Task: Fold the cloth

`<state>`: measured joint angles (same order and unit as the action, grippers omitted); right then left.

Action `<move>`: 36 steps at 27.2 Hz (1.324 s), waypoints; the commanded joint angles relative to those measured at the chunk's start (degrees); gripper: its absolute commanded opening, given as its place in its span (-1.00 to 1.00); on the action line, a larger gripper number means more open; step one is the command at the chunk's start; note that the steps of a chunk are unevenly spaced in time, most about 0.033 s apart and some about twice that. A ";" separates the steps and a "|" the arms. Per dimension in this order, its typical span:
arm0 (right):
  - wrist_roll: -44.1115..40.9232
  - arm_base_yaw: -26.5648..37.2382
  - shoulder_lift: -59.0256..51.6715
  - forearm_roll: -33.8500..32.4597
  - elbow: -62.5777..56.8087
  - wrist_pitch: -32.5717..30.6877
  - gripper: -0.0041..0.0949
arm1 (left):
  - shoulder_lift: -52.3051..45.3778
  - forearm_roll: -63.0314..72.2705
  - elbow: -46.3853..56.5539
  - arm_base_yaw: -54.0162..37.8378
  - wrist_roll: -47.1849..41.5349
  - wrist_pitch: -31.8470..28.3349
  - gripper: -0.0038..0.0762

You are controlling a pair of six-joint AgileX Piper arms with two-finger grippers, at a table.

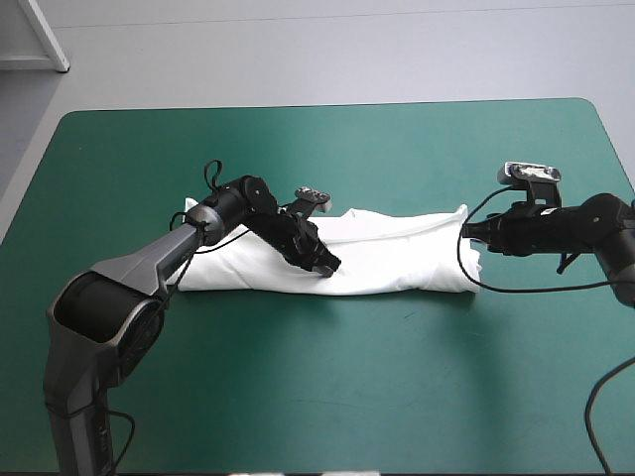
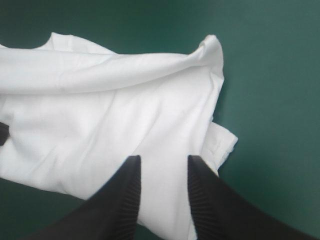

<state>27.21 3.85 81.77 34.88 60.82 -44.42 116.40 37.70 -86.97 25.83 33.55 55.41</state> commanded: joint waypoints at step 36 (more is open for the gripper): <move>16.61 0.42 12.78 15.73 5.59 -4.51 -0.93 | -1.74 -1.56 -1.00 0.16 -0.06 -2.86 -0.86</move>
<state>43.60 3.87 99.10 48.09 62.64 -47.32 116.40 37.38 -87.01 25.83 33.75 55.07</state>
